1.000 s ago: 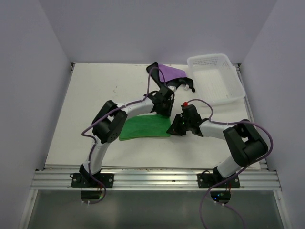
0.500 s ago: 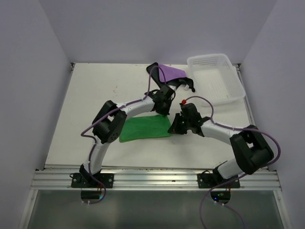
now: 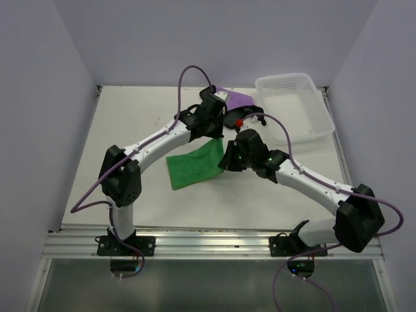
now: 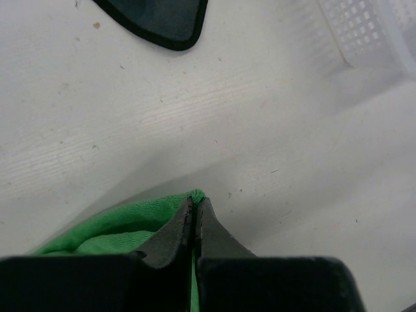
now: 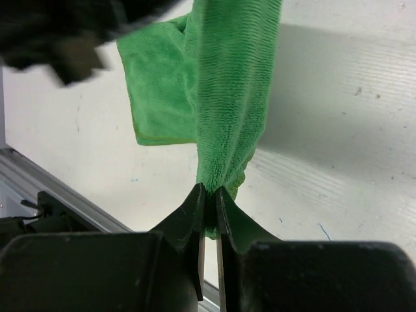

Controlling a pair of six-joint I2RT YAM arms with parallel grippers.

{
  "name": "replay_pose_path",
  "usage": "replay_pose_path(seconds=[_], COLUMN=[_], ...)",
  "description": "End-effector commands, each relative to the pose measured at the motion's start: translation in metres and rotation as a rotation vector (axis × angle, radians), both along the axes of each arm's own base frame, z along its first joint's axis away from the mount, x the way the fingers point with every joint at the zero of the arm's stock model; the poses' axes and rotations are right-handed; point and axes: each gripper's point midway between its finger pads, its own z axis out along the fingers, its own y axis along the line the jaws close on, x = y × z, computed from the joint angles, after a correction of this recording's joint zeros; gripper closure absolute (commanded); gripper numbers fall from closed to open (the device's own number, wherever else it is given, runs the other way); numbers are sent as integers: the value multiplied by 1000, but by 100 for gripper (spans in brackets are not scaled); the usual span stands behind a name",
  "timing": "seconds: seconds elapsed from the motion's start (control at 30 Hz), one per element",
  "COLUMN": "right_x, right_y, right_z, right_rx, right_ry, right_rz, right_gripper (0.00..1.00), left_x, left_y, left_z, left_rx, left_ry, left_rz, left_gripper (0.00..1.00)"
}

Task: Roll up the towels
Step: Fold the towel

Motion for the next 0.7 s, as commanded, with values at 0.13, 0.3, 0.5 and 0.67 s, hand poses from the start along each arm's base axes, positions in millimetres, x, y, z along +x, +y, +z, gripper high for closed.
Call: replay_pose_path(seconds=[0.13, 0.3, 0.5, 0.67], right_x=[-27, -20, -21, -29], right_y=[-18, -21, -7, 21], right_z=[-11, 17, 57, 81], right_rx=[-71, -129, -133, -89], right_ry=[75, -9, -119, -180], right_rz=[-12, 36, 124, 244], right_gripper=[100, 100, 100, 100], left_x=[30, 27, 27, 18], left_y=[17, 23, 48, 66], left_z=[54, 57, 96, 158], left_rx=[-75, -75, -97, -187], left_ry=[-202, -212, -274, -403], left_rz=[97, 109, 159, 199], left_gripper=[100, 100, 100, 100])
